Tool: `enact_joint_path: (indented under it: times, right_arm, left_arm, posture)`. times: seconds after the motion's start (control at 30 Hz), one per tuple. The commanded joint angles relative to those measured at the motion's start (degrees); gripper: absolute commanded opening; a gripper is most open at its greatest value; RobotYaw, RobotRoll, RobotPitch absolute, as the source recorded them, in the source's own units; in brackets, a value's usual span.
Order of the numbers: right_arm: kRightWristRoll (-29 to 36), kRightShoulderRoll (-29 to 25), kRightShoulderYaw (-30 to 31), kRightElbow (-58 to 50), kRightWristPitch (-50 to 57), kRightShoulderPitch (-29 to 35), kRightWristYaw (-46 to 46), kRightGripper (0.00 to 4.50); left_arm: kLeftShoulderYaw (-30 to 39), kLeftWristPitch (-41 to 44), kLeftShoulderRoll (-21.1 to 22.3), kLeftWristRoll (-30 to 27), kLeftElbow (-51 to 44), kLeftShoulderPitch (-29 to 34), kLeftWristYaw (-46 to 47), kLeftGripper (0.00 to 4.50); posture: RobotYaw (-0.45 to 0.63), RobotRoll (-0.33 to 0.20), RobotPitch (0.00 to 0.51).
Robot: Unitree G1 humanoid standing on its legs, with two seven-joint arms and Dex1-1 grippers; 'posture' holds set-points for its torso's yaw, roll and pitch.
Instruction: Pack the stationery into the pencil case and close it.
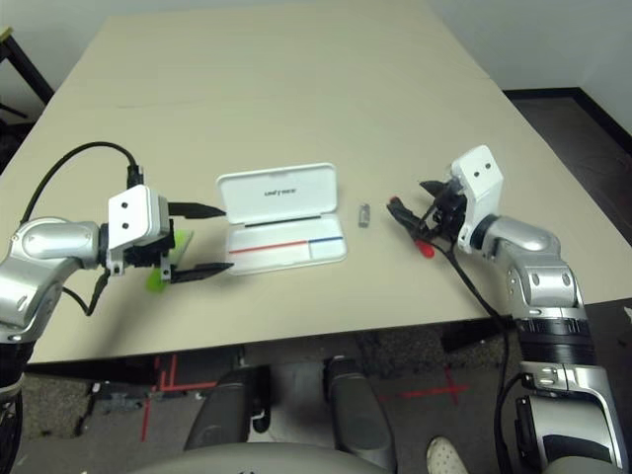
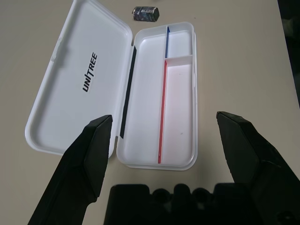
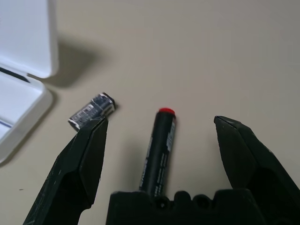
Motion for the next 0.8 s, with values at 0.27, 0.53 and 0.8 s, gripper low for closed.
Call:
enact_joint_path:
  times: [0.27,0.53,0.8]
  right_arm:
    - [-1.7,0.2,3.8,2.0,9.4,-3.2,-3.8,4.5]
    - [-4.0,1.0,8.0,7.8,11.7,-5.9,-3.6,4.5]
    - [-4.1,1.0,8.0,8.9,13.4,-6.7,-2.6,2.81]
  left_arm:
    - [1.0,1.9,4.1,-2.5,-3.8,-0.1,-1.2,4.47]
    - [1.9,3.0,5.5,-3.3,-6.0,1.3,-0.7,4.47]
    - [2.3,3.7,6.1,-3.5,-6.8,1.6,-0.6,4.5]
  posture:
    - [-0.03,0.0,0.152]
    - [0.0,0.0,0.154]
    - [0.01,0.0,0.155]
